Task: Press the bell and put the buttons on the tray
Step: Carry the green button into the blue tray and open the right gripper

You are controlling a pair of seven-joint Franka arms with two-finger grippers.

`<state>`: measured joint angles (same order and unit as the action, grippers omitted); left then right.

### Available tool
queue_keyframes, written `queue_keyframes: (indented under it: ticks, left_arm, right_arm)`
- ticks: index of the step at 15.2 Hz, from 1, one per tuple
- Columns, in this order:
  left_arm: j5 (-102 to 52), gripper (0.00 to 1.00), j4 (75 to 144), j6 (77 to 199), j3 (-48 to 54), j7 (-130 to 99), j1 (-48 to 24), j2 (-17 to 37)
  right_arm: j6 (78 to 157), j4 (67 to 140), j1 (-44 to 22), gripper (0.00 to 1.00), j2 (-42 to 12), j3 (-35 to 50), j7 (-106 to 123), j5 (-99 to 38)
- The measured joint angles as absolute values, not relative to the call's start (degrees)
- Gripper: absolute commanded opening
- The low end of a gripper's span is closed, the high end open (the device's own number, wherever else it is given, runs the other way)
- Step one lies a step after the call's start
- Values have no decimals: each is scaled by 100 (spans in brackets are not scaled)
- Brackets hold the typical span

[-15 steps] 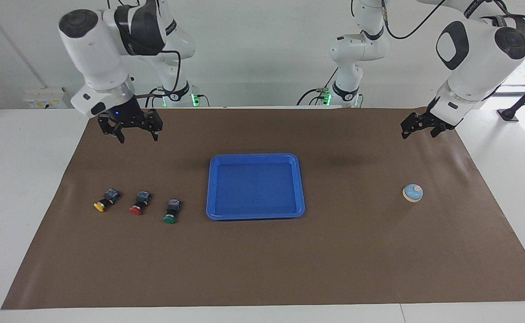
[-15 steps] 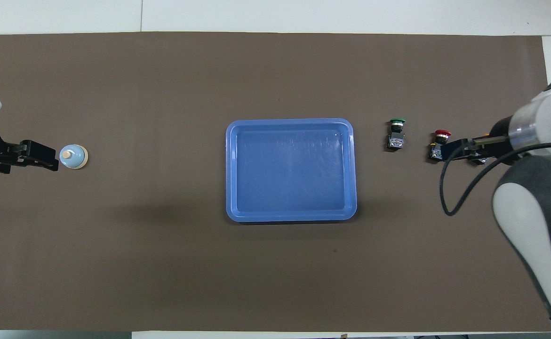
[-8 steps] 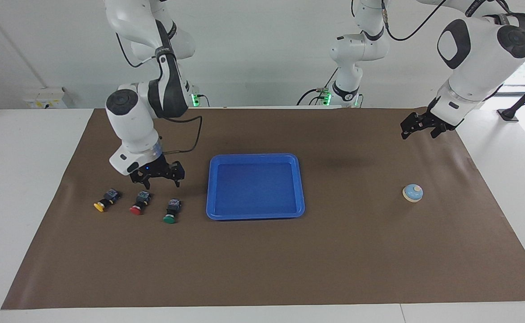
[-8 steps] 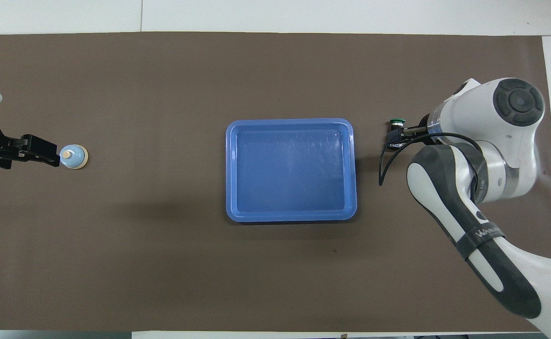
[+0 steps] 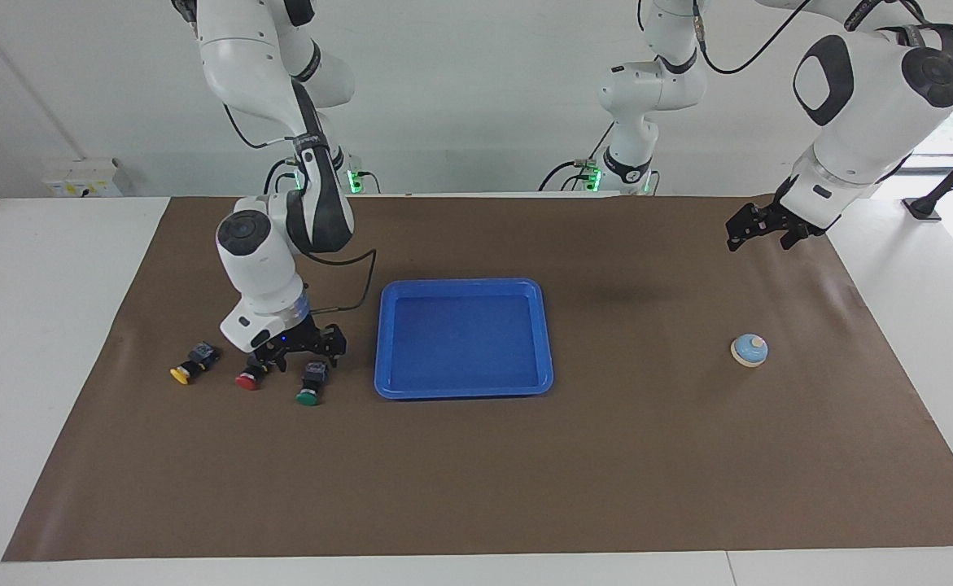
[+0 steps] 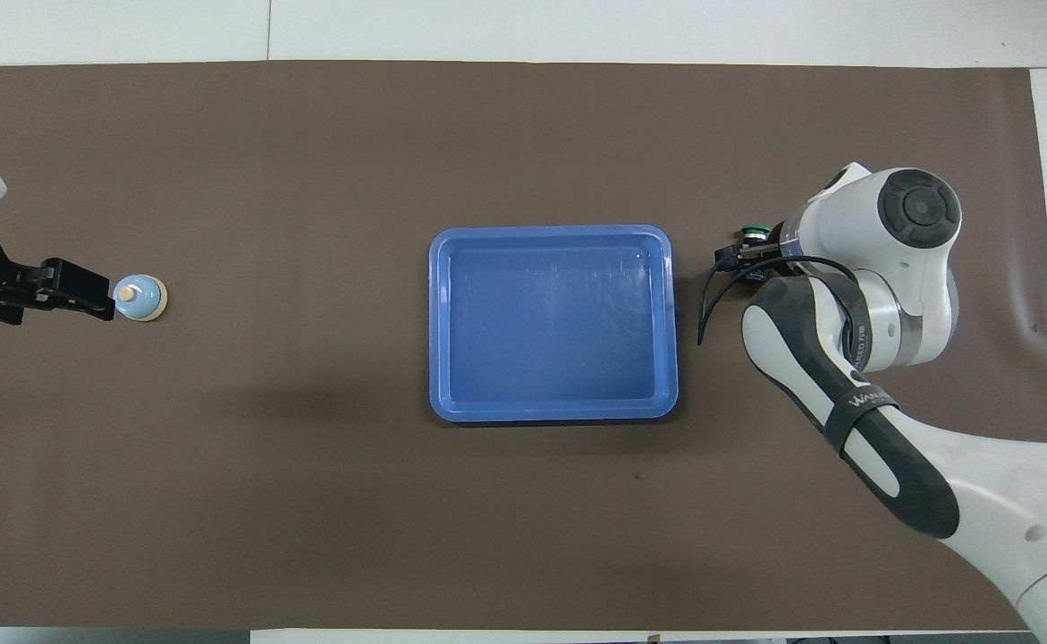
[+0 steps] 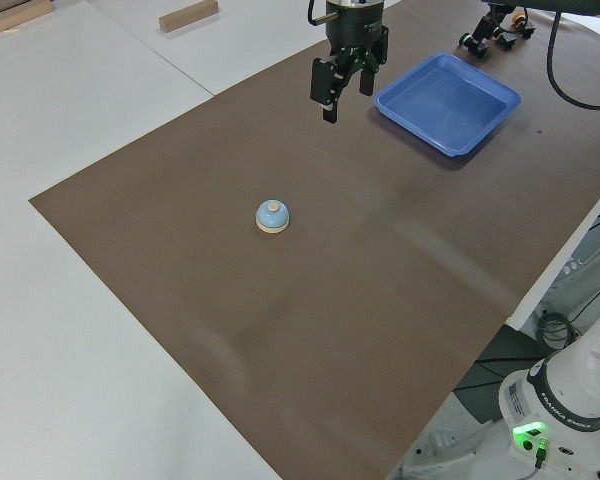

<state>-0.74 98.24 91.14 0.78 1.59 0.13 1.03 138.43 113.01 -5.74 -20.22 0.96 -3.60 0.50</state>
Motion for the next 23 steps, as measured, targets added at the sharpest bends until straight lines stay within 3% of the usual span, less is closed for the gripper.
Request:
queue_keyframes:
  ticks: [2, 3, 5, 11, 14, 18, 23]
  left_arm:
    - [-74, 100, 9824, 9114, 78, 159, 13, 103]
    - [-74, 100, 9824, 9114, 78, 159, 13, 103]
    - [-74, 100, 9824, 9113, 78, 159, 13, 103]
    - [-74, 100, 9824, 9106, 78, 159, 13, 103]
    - [-74, 100, 9824, 9083, 78, 159, 13, 103]
    - [-74, 100, 9801, 9071, 78, 159, 13, 93]
    - [-74, 100, 9694, 9011, 81, 159, 9, 89]
  right_arm:
    - [13855, 11301, -579, 51, -2032, 99, -360, 50]
    - [13861, 11301, -580, 29, -2038, 100, -361, 50]
    - [13941, 11303, -580, 0, -2067, 100, -361, 50]
    - [13904, 11240, -583, 0, -2082, 101, -369, 50]
    - [12959, 10564, -752, 0, -2077, 108, -467, 50]
    - [11764, 9477, -1466, 0, -2116, 122, -1400, 50]
    - [12149, 9514, -2205, 0, -2381, 121, -2404, 50]
